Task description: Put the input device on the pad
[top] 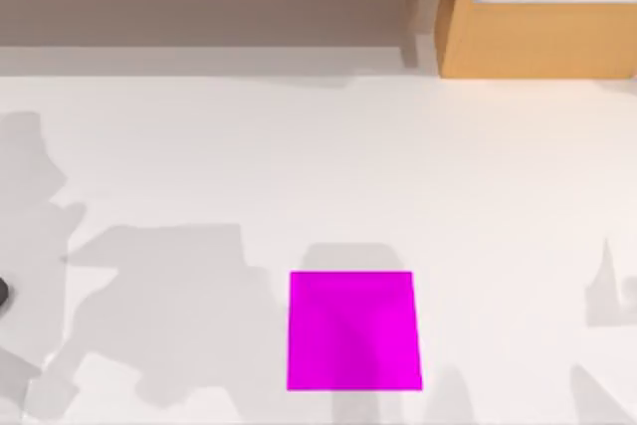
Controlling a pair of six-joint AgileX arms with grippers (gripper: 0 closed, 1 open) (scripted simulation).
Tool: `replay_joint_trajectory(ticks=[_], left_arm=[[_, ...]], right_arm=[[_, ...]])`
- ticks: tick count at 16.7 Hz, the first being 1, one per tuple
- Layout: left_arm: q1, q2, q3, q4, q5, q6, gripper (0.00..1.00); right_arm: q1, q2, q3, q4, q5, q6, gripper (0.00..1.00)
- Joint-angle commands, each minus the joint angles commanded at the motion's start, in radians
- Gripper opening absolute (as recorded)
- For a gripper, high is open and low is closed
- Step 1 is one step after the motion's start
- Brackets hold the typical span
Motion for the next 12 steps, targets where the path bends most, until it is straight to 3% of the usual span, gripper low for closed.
replay_joint_trajectory(ticks=[9, 12], left_arm=[[0.002, 0.146, -0.197, 0.348, 0.001, 0.005, 1.00], [0.003, 0.168, -0.226, 0.393, 0.002, 0.007, 1.00]], right_arm=[[0.000, 0.000, 0.000, 0.000, 0.000, 0.000, 1.00], [0.000, 0.000, 0.000, 0.000, 0.000, 0.000, 1.00]])
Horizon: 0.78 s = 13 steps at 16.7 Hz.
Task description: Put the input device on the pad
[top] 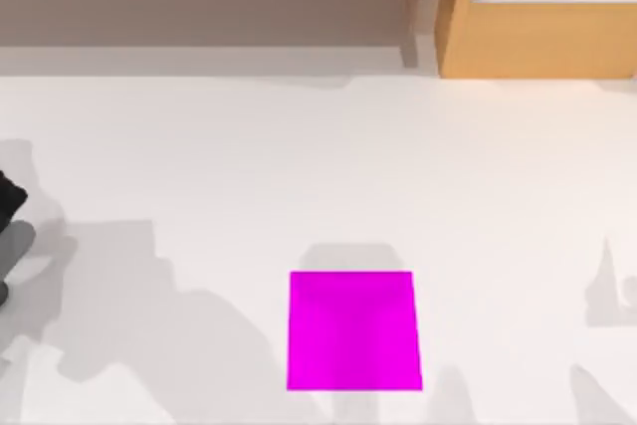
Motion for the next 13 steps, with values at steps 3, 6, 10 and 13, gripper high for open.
replay_joint_trajectory(ticks=[3, 6, 10, 13], left_arm=[[0.000, 0.000, 0.000, 0.000, 0.000, 0.000, 1.00], [0.000, 0.000, 0.000, 0.000, 0.000, 0.000, 0.77], [0.000, 0.000, 0.000, 0.000, 0.000, 0.000, 0.47], [0.000, 0.000, 0.000, 0.000, 0.000, 0.000, 0.25]], right_arm=[[0.000, 0.000, 0.000, 0.000, 0.000, 0.000, 1.00], [0.000, 0.000, 0.000, 0.000, 0.000, 0.000, 1.00], [0.000, 0.000, 0.000, 0.000, 0.000, 0.000, 1.00], [0.000, 0.000, 0.000, 0.000, 0.000, 0.000, 1.00]])
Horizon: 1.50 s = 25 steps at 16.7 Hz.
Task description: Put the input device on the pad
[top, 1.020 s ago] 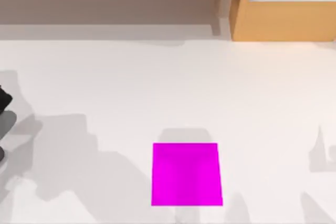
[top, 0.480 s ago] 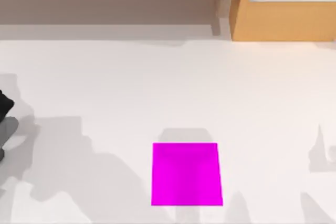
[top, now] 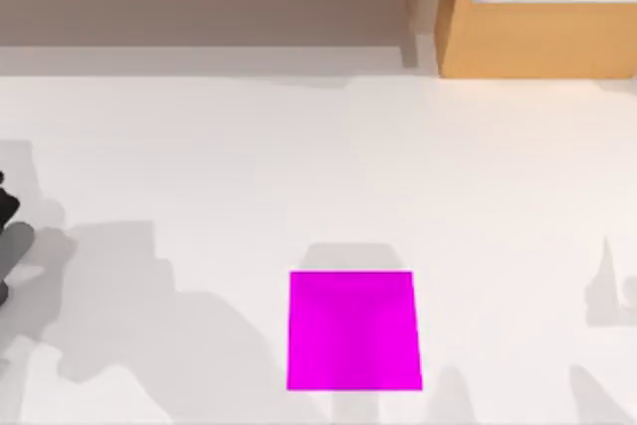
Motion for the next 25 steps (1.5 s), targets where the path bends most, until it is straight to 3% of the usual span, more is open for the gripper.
replay_joint_trajectory(ticks=[3, 4, 14, 25], left_arm=[[0.000, 0.000, 0.000, 0.000, 0.000, 0.000, 0.02], [0.000, 0.000, 0.000, 0.000, 0.000, 0.000, 0.00], [0.001, -0.045, 0.025, -0.047, -0.016, -0.014, 0.00], [-0.004, -0.187, 0.259, -0.430, -0.017, -0.020, 0.00]], right_arm=[[0.000, 0.000, 0.000, 0.000, 0.000, 0.000, 1.00], [0.000, 0.000, 0.000, 0.000, 0.000, 0.000, 1.00], [0.000, 0.000, 0.000, 0.000, 0.000, 0.000, 1.00], [0.000, 0.000, 0.000, 0.000, 0.000, 0.000, 1.00]])
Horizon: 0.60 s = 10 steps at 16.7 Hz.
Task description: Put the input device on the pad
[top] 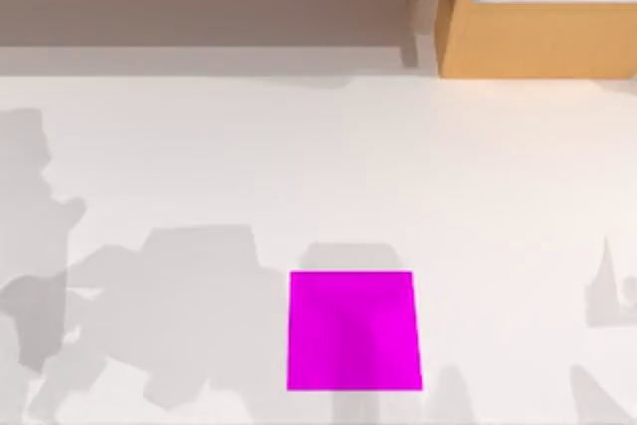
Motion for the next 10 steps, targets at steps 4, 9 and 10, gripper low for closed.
replay_joint_trajectory(ticks=[4, 9, 10], left_arm=[[0.001, 0.004, -0.003, 0.003, 0.000, 0.002, 0.00], [-0.075, 0.020, 0.005, -0.026, 0.019, -0.137, 0.00], [-0.103, 0.029, 0.007, -0.038, 0.025, -0.192, 0.00]], right_arm=[[0.000, 0.000, 0.000, 0.000, 0.000, 0.000, 1.00], [0.000, 0.000, 0.000, 0.000, 0.000, 0.000, 1.00], [0.000, 0.000, 0.000, 0.000, 0.000, 0.000, 1.00]])
